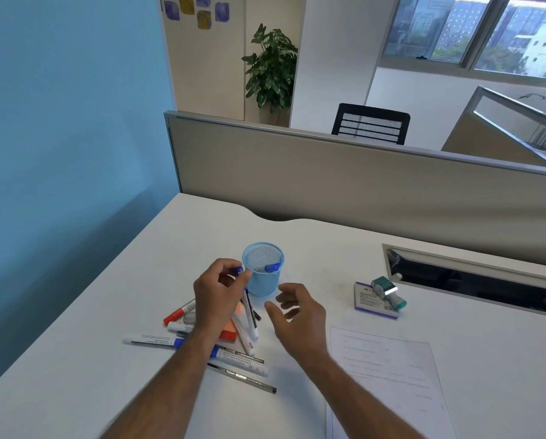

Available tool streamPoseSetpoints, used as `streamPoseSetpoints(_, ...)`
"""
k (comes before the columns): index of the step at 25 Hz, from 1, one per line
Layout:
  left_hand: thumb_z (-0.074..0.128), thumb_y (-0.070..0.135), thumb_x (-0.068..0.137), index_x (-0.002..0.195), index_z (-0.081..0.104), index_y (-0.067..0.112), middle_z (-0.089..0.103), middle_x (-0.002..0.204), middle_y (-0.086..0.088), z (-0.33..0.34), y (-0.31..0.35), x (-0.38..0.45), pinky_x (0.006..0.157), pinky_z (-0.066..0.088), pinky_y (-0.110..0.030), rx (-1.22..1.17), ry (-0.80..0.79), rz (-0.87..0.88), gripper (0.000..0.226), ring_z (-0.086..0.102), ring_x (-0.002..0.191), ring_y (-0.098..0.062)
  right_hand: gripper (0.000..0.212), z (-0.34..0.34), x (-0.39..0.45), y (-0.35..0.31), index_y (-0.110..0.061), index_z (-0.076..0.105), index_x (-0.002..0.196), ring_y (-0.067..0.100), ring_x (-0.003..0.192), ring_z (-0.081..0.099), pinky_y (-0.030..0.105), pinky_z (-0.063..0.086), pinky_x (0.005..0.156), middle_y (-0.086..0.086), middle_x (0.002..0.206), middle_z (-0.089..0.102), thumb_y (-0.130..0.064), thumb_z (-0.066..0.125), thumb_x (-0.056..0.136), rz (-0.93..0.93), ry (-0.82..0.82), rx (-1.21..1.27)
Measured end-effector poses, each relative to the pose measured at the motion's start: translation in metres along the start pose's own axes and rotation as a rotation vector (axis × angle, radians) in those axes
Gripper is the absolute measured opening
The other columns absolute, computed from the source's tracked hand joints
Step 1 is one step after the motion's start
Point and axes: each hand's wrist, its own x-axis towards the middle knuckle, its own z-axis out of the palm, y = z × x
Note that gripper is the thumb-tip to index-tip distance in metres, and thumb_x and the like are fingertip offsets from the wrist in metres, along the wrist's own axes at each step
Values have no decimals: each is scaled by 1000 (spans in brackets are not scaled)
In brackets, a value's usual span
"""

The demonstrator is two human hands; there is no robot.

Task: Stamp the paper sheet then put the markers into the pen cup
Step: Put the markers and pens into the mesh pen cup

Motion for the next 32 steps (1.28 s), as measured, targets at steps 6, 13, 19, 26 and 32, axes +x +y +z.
streamPoseSetpoints(6, 85, 26, 72, 93, 70, 20, 73, 84, 12, 2, 18, -9, 61, 55, -13, -214, -84, 158, 26, 70, 77, -6, 37, 8, 6, -19, -34, 55, 113, 0, 80, 64, 22, 57, 75, -22, 93, 66, -36, 75, 82, 3, -123, -55)
streamPoseSetpoints(13, 93, 46, 50, 76, 57, 26, 65, 67, 10, -23, 8, -2, 50, 50, -19, 16, -488, 170, 49, 57, 55, -4, 63, -19, 18, -33, -36, 44, 128, 5, 72, 69, 24, 59, 68, -8, 89, 73, -12, 76, 80, -74, 126, 162)
streamPoseSetpoints(19, 80, 55, 52, 71, 60, 28, 62, 65, 15, -44, -4, -14, 54, 41, -23, 836, -1101, 533, 39, 56, 62, -2, 72, -34, 61, -46, -35, 35, 140, 16, 79, 69, 15, 54, 73, -6, 97, 57, -4, 70, 85, -263, 259, 196)
streamPoseSetpoints(26, 78, 43, 69, 95, 74, 25, 71, 94, 5, -31, 0, -27, 74, 47, -31, 1037, -1178, 568, 32, 62, 91, -15, 54, -14, 71, -29, -29, 46, 134, 13, 86, 61, 25, 55, 79, -2, 99, 62, -1, 62, 90, -295, 112, -40)
streamPoseSetpoints(32, 66, 34, 73, 87, 74, 23, 72, 83, 4, -38, -2, -28, 68, 48, -29, 958, -1109, 590, 20, 63, 80, -13, 37, -1, 79, -16, -28, 51, 135, 15, 107, 59, 23, 42, 91, -2, 125, 64, -16, 48, 100, -102, -82, -233)
